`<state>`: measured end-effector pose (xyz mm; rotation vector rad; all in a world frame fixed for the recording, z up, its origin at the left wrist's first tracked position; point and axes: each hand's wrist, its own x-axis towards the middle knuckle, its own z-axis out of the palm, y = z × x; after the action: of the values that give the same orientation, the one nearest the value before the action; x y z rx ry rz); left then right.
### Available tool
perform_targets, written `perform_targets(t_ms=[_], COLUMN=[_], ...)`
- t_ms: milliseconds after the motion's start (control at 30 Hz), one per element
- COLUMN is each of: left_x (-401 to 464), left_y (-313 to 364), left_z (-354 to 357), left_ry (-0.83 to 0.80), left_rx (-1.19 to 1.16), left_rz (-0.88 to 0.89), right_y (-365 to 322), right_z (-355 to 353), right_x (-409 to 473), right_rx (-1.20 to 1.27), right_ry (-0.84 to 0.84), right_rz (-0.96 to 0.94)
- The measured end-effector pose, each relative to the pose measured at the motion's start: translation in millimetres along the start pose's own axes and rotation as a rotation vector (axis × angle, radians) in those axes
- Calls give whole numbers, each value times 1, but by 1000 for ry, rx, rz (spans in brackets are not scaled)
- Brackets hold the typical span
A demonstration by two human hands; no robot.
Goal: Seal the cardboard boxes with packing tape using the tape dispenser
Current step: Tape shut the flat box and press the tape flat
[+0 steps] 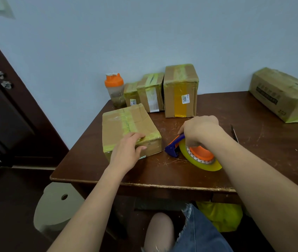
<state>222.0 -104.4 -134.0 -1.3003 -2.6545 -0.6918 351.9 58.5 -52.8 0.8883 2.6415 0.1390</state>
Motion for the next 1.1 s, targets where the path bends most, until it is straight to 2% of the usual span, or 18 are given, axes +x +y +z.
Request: perform_targets(t_ms=[267,467,600,700,767,800,867,933,1000,1100], left_x=[-6,-11,-14,-14,-13,-13,-9,-10,-12,-16], left_y=[3,15,30,40,47,50,54,53,49,41], left_z=[-4,-2,-1,-12,-24,-29,-37,-45,-50,-56], left_ry=[10,8,-80,31,133,125,-14,-214,-354,-357], left_rx=[-39,-49,-87,-298,-570,-767,-1176,-1477,-1655,-1794], left_rz=[-12,-14,-29,-104,-241,-340,-532,-675,-737,-746], right_y=[9,38,49,53,50,48,43,36,31,24], right_z=[-2,-23,-30,-32,-33,-33,-32,-31,-29,-26], right_x=[-27,-59,-77,-84,-85,-84,-80,-75,-70,-65], right_rx=[42,90,181,240,275,294,338,373,393,388], right_ry=[22,196,282,343,382,400,431,445,435,421], right_rz=[-72,-26,-76,-140,-191,-217,-265,-314,-359,-393])
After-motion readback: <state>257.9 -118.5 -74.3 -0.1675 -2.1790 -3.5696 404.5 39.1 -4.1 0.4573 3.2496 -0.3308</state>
